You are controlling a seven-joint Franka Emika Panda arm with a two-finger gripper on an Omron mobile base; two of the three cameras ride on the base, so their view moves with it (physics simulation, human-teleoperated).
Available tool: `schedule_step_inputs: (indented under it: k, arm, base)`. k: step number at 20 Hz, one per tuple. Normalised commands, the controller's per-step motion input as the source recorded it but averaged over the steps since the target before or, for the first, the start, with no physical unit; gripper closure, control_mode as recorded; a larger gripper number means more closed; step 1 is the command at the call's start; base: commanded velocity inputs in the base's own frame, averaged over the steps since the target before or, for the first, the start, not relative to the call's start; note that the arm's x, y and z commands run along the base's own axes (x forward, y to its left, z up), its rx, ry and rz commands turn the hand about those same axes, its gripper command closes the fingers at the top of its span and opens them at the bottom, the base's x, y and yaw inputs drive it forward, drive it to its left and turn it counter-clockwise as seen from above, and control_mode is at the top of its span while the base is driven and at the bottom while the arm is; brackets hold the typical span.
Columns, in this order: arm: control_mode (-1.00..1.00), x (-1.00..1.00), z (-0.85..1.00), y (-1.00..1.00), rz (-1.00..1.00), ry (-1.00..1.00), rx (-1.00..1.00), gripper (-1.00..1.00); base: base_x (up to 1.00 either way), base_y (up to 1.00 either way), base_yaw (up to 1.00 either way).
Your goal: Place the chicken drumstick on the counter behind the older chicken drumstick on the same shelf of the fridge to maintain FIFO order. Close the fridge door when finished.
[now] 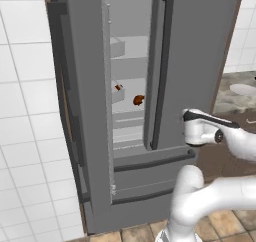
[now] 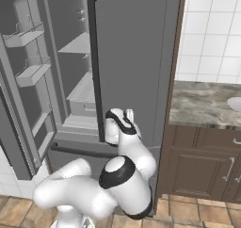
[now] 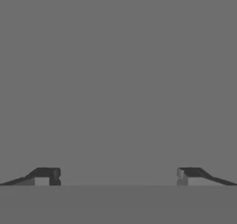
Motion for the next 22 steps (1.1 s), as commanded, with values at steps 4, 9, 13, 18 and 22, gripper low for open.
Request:
schedule_step_inputs:
  k: [4, 9, 13, 18, 22]
  arm:
    - [-1.00, 0.52, 0.00, 0.00, -0.19, 0.11, 0.03, -1.00]
    - [-1.00, 0.47, 0.00, 0.00, -0.08, 0.17, 0.01, -1.00]
    - [-1.00, -0.26, 0.31, -0.39, -0.08, 0.15, 0.00, -1.00]
    - [-1.00, -0.65, 0.95, -0.53, -0.14, 0.17, -0.03, -1.00]
    - [-1.00, -0.62, 1.00, -0.36, -0.09, 0.14, -0.09, -1.00]
  base:
    - [0.00, 0.00, 0.00]
    - [0.00, 0.00, 0.00]
    - [0.00, 0.00, 0.00]
    - [0.00, 0.00, 0.00]
    - [0.00, 0.00, 0.00]
